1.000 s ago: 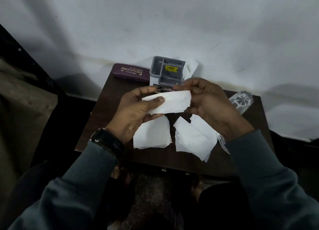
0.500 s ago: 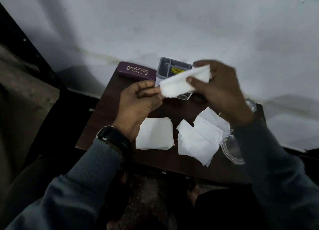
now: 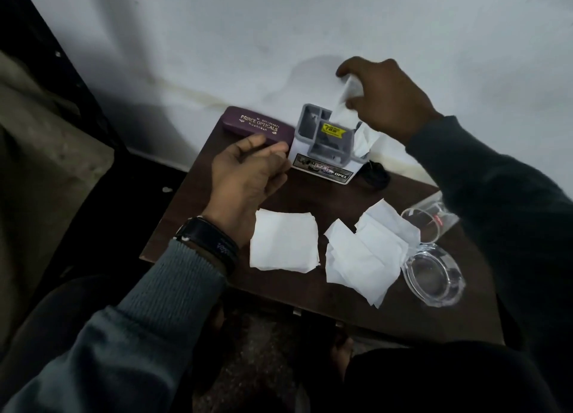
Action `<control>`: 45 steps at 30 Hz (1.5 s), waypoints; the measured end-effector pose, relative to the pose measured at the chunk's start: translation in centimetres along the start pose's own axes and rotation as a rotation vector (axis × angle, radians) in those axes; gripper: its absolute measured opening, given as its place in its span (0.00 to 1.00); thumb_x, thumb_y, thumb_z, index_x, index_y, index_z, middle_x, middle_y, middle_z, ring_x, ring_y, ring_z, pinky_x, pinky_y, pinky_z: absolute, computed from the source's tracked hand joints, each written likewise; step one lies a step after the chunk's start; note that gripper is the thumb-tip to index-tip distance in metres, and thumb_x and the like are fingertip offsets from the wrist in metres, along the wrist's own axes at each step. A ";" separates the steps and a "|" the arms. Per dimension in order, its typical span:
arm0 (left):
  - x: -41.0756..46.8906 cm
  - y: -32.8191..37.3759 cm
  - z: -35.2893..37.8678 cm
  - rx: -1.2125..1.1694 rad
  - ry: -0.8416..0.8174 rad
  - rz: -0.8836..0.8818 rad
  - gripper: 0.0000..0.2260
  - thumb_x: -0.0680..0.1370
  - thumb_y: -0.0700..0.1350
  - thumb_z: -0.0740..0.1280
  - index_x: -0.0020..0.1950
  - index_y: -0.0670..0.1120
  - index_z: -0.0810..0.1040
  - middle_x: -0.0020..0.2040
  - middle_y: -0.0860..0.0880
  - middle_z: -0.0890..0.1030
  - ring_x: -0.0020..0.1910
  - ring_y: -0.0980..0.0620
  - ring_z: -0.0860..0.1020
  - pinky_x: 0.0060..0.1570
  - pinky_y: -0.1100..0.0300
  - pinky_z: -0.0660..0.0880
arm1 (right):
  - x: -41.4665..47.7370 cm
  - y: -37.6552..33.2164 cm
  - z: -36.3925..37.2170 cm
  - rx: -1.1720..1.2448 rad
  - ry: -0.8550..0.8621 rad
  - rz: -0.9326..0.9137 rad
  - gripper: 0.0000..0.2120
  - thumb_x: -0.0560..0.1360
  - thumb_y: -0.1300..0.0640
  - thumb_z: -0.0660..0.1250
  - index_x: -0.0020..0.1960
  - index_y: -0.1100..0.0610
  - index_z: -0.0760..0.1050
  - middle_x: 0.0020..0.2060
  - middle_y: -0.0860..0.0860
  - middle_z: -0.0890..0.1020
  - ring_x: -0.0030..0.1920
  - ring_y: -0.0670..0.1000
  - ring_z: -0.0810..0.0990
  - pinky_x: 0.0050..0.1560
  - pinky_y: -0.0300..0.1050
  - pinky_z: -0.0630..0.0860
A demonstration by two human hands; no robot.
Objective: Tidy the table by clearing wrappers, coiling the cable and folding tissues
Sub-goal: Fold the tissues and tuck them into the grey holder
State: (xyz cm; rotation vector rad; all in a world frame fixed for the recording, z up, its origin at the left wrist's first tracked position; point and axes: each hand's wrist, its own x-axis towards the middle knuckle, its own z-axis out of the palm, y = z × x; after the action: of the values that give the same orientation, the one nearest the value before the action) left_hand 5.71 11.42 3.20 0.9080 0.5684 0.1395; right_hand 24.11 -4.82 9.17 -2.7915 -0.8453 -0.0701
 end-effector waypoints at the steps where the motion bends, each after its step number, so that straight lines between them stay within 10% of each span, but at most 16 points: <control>1: 0.1 0.0 0.0 -0.004 0.002 -0.006 0.15 0.77 0.32 0.71 0.60 0.46 0.75 0.56 0.44 0.87 0.49 0.49 0.85 0.58 0.50 0.82 | 0.0 0.1 0.3 0.018 -0.009 0.010 0.22 0.76 0.63 0.69 0.66 0.46 0.72 0.55 0.59 0.79 0.42 0.59 0.81 0.46 0.57 0.82; 15: 0.4 -0.1 -0.3 0.014 0.027 -0.041 0.14 0.76 0.38 0.75 0.58 0.49 0.78 0.50 0.49 0.88 0.45 0.52 0.85 0.48 0.56 0.82 | -0.5 1.0 3.0 0.129 -0.009 0.054 0.21 0.74 0.58 0.71 0.67 0.52 0.76 0.61 0.56 0.81 0.60 0.56 0.80 0.59 0.50 0.77; 29: -0.2 0.4 0.0 0.092 0.102 -0.052 0.12 0.76 0.41 0.75 0.56 0.53 0.78 0.52 0.52 0.88 0.50 0.52 0.86 0.50 0.55 0.83 | -7.9 -2.1 2.6 0.246 0.247 -0.002 0.11 0.77 0.58 0.69 0.58 0.54 0.81 0.49 0.51 0.83 0.46 0.53 0.82 0.53 0.54 0.79; 33: -0.1 -0.5 -1.0 0.820 0.106 0.241 0.14 0.74 0.48 0.74 0.56 0.57 0.76 0.50 0.56 0.84 0.53 0.51 0.84 0.55 0.49 0.81 | -12.2 -4.0 7.2 0.055 -0.372 -0.041 0.23 0.75 0.38 0.71 0.64 0.50 0.78 0.51 0.47 0.77 0.54 0.51 0.77 0.53 0.47 0.72; 37: -0.3 -1.3 -2.9 1.482 -0.095 0.246 0.22 0.72 0.50 0.74 0.65 0.51 0.74 0.55 0.49 0.83 0.56 0.43 0.82 0.58 0.47 0.78 | -12.6 -4.5 10.3 -0.081 -0.363 0.006 0.29 0.71 0.32 0.70 0.65 0.48 0.76 0.53 0.49 0.74 0.59 0.56 0.73 0.51 0.49 0.62; 45: 0.3 -2.9 -4.0 1.682 -0.243 0.177 0.30 0.70 0.40 0.74 0.71 0.41 0.69 0.60 0.39 0.80 0.58 0.38 0.79 0.57 0.46 0.78 | -12.6 -5.1 10.7 0.167 -0.470 0.133 0.14 0.73 0.44 0.76 0.55 0.47 0.80 0.52 0.48 0.74 0.59 0.54 0.74 0.62 0.53 0.71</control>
State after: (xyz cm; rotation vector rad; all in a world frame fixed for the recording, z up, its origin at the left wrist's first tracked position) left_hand 3.55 12.63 -1.11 2.5616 0.2736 -0.3688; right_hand 10.58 -5.10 -1.63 -2.7294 -0.7120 0.6685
